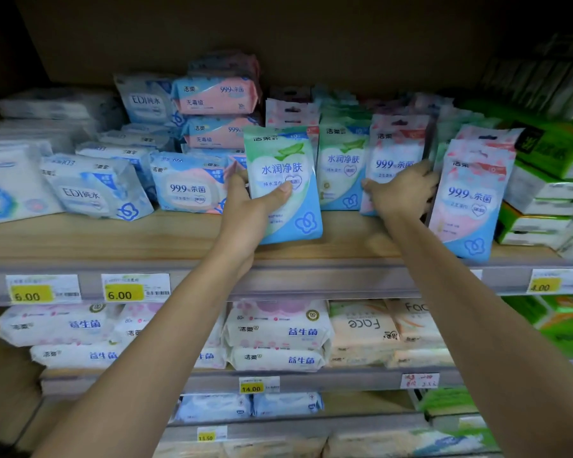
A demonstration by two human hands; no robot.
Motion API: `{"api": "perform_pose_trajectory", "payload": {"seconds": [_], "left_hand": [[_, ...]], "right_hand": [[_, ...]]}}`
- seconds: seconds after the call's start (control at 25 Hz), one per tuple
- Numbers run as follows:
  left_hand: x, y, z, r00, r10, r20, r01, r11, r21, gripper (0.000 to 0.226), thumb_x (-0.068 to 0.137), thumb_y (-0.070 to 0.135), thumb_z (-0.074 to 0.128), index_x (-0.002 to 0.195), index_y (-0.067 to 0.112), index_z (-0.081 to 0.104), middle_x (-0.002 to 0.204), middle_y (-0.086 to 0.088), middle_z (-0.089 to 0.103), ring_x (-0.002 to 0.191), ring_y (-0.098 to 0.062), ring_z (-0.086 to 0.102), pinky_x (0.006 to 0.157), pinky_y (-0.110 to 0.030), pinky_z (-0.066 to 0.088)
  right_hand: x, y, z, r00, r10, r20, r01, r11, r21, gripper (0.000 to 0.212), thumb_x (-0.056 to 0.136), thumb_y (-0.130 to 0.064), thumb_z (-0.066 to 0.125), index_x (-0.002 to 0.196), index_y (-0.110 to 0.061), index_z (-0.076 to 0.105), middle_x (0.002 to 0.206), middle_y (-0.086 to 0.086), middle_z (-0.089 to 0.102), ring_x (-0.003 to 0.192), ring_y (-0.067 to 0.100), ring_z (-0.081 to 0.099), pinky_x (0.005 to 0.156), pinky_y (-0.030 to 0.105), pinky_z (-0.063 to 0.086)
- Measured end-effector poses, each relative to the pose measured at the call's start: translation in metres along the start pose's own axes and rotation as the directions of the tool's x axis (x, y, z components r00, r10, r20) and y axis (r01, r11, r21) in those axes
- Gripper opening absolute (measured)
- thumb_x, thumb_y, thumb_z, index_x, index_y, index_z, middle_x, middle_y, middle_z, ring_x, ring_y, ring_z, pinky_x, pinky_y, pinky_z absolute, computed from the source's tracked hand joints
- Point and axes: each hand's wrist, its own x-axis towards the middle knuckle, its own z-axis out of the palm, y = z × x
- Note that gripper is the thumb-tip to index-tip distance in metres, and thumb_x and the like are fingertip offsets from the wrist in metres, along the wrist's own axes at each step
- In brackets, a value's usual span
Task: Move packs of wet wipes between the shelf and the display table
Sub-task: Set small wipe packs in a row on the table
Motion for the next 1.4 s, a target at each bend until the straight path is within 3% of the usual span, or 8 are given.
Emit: {"api": "perform_pose_trajectory", "payload": {"seconds": [0.2,0.32,0.44,0.64,0.92,1.08,1.28,1.4], "left_hand": [[-0.007,0.001,0.006,1.000,0.004,0.012,-0.004,1.000,-0.005,0.041,0.077,0.014,0.075,0.111,0.008,0.051,0.121,-0.011,0.065,0.112,-0.025,0.063,0.099,-0.046,0.049],[-0.010,0.002,0.008,1.000,0.017,0.022,-0.016,0.999,-0.032,0.027,0.083,0.007,0.070,0.102,0.015,0.052,0.119,-0.010,0.066,0.110,-0.025,0.064,0.099,-0.046,0.049],[-0.015,0.008,0.004,0.999,0.016,0.033,-0.015,0.999,-0.033,0.044,0.075,0.016,0.075,0.113,0.010,0.053,0.121,-0.007,0.065,0.108,-0.021,0.065,0.096,-0.042,0.051],[-0.042,0.020,-0.023,0.999,-0.020,-0.028,0.018,0.998,-0.068,0.036,0.083,0.011,0.069,0.115,0.013,0.053,0.116,-0.005,0.069,0.104,-0.022,0.067,0.093,-0.043,0.053],[-0.132,0.012,-0.090,0.974,-0.096,-0.207,0.085,0.994,-0.065,0.051,0.073,0.017,0.072,0.120,0.006,0.056,0.110,-0.005,0.072,0.097,-0.024,0.069,0.084,-0.041,0.056],[-0.217,-0.005,-0.118,0.907,-0.120,-0.403,0.101,0.993,-0.069,0.048,0.072,0.015,0.072,0.118,0.009,0.057,0.108,-0.004,0.072,0.092,-0.020,0.070,0.072,-0.033,0.057],[-0.335,-0.035,-0.134,0.672,-0.192,-0.716,0.134,0.981,-0.138,0.048,0.072,0.015,0.073,0.117,0.010,0.057,0.104,-0.001,0.074,0.088,-0.019,0.070,0.064,-0.026,0.056],[-0.406,-0.041,-0.140,0.501,-0.206,-0.841,0.126,0.978,-0.164,0.049,0.071,0.017,0.074,0.116,0.011,0.057,0.105,-0.004,0.073,0.088,-0.020,0.071,0.064,-0.027,0.057]], "right_hand": [[-0.007,0.003,-0.001,0.991,-0.046,-0.123,0.046,0.999,-0.003,0.086,0.065,-0.039,0.084,0.126,-0.001,0.036,0.132,0.018,0.043,0.121,0.036,0.046,0.096,0.041,0.041],[-0.012,0.006,-0.008,0.987,-0.106,-0.121,0.122,0.983,0.140,0.071,0.074,-0.029,0.080,0.121,-0.004,0.034,0.122,0.014,0.055,0.106,0.033,0.058,0.075,0.033,0.041],[-0.018,0.001,-0.021,0.977,-0.161,-0.138,0.200,0.917,0.346,0.071,0.071,-0.026,0.081,0.122,-0.009,0.035,0.109,0.004,0.058,0.091,0.023,0.059,0.078,0.034,0.047],[-0.049,-0.011,-0.053,0.959,-0.178,0.219,-0.065,0.614,0.786,0.049,0.075,-0.012,0.079,0.115,-0.007,0.050,0.104,0.006,0.069,0.091,0.023,0.071,0.083,0.042,0.058],[-0.166,0.019,-0.047,0.688,-0.278,0.670,-0.431,0.586,0.686,0.072,0.056,-0.022,0.079,0.123,-0.009,0.055,0.110,0.009,0.072,0.089,0.023,0.070,0.070,0.037,0.058],[-0.223,0.051,-0.038,0.475,-0.338,0.812,-0.491,0.664,0.563,0.057,0.059,-0.023,0.076,0.113,-0.023,0.058,0.101,-0.005,0.074,0.089,0.019,0.072,0.067,0.034,0.059],[-0.294,0.085,-0.014,0.126,-0.304,0.944,-0.453,0.829,0.327,0.070,0.050,-0.021,0.086,0.114,-0.014,0.059,0.109,0.004,0.072,0.094,0.025,0.069,0.082,0.048,0.057],[-0.353,0.078,-0.006,-0.083,-0.343,0.936,-0.430,0.859,0.277,0.057,0.063,-0.015,0.082,0.116,-0.012,0.059,0.109,0.010,0.071,0.096,0.028,0.068,0.087,0.053,0.054]]}}
